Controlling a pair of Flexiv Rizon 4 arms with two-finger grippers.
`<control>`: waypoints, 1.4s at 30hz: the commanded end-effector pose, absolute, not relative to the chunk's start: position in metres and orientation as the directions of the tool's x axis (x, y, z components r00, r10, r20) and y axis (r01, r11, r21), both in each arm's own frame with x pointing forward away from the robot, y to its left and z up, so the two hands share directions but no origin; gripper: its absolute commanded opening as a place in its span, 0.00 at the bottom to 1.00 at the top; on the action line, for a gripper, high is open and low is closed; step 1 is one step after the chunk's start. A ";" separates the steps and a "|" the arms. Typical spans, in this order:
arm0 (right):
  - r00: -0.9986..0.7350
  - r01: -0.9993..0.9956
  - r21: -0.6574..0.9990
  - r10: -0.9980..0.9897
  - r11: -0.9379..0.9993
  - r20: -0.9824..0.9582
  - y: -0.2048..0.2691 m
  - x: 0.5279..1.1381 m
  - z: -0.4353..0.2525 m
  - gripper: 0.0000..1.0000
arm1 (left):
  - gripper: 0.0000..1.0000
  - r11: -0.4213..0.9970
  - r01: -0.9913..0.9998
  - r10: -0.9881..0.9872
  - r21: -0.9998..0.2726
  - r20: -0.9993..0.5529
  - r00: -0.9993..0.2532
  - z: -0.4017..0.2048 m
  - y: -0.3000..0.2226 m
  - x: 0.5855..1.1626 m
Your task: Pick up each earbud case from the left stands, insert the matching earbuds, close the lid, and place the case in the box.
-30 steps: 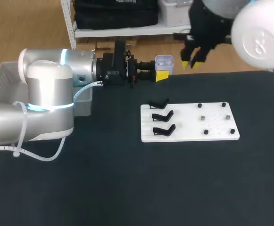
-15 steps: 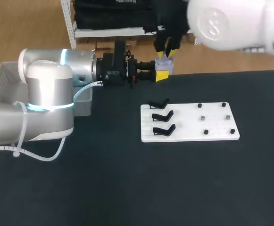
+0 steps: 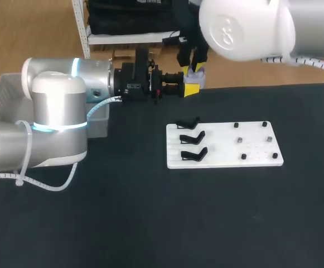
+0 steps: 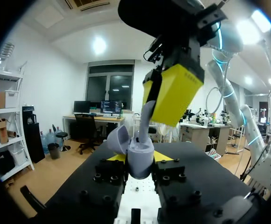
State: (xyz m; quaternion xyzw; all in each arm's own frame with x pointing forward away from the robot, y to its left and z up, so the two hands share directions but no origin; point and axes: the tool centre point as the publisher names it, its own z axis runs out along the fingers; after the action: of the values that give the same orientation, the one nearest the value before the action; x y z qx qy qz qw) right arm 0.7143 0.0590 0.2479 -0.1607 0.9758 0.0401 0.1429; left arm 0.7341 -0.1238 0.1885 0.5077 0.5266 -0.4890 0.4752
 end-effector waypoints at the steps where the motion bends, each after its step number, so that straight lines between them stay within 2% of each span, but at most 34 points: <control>1: -0.910 -0.317 0.033 -0.294 0.948 -0.291 0.056 0.718 0.244 0.00 | 0.00 0.011 1.000 0.064 -0.028 -0.998 -0.029 0.187 -0.124 0.733; 42: -0.913 -0.332 0.034 -0.312 0.943 -0.263 0.063 0.720 0.230 0.00 | 0.00 0.011 1.000 0.064 -0.028 -0.998 -0.029 0.187 -0.124 0.733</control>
State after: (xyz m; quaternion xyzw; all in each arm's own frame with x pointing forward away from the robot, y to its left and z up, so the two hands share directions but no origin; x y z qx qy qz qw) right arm 0.7181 0.0595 0.2309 -0.1639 0.9769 0.0421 0.1307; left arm 0.7343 -0.1229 0.1872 0.5075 0.5267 -0.4891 0.4752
